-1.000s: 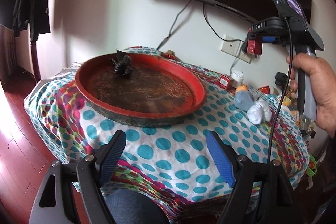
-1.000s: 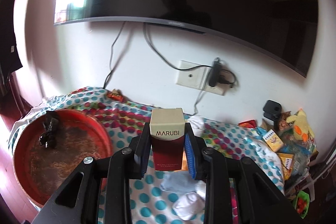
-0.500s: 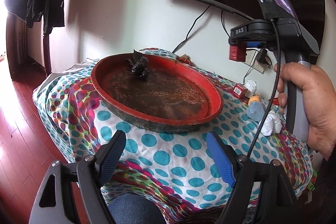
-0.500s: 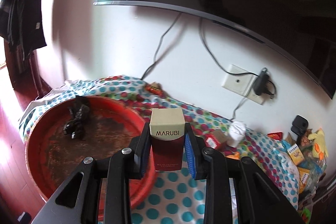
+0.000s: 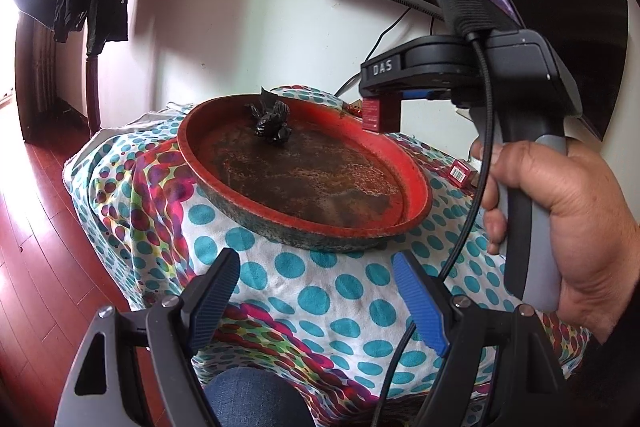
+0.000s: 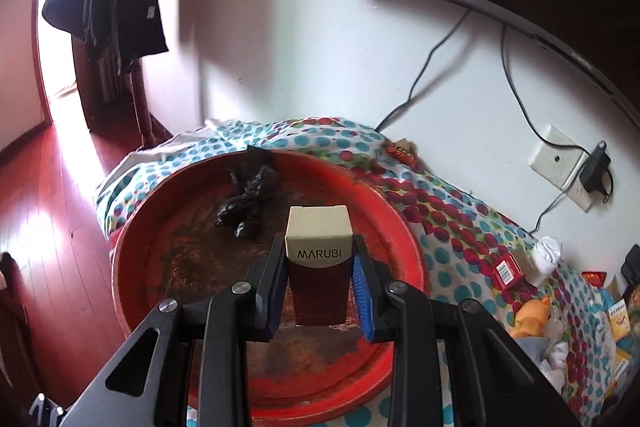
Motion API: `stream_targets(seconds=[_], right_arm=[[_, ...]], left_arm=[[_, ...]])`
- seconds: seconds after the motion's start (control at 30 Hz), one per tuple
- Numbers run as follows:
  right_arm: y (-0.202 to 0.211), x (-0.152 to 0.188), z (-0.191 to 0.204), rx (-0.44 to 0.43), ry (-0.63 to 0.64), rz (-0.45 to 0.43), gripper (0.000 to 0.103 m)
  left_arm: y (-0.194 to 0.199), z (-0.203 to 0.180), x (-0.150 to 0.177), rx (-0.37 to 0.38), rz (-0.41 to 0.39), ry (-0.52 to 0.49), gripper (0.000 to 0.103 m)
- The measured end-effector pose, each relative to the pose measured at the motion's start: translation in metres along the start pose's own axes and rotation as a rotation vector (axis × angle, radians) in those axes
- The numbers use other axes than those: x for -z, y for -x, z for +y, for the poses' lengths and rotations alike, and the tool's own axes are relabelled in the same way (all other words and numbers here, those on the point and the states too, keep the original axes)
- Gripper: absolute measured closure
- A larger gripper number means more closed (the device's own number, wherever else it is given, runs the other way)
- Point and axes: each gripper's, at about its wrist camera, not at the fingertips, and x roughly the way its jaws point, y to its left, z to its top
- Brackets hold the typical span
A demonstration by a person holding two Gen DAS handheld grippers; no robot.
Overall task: Organize objects
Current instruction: 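Carry the MARUBI box into the red tray and open the right gripper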
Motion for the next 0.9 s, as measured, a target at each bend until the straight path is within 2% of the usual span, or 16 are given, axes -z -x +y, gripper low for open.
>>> stream_targets(seconds=[0.13,0.53,0.9], right_arm=[[-0.011,0.004,0.005,-0.010,0.005,0.032,0.075],[-0.048,0.032,-0.021,-0.025,-0.085,0.146,0.075],[-0.085,0.014,-0.021,-0.032,-0.081,0.189,0.075]], left_arm=[[-0.001,0.001,0.000,0.000,0.006,0.008,0.022],[-0.009,0.004,0.000,0.014,0.042,0.033,0.022],[-0.015,0.017,-0.003,0.007,0.071,0.085,0.022]])
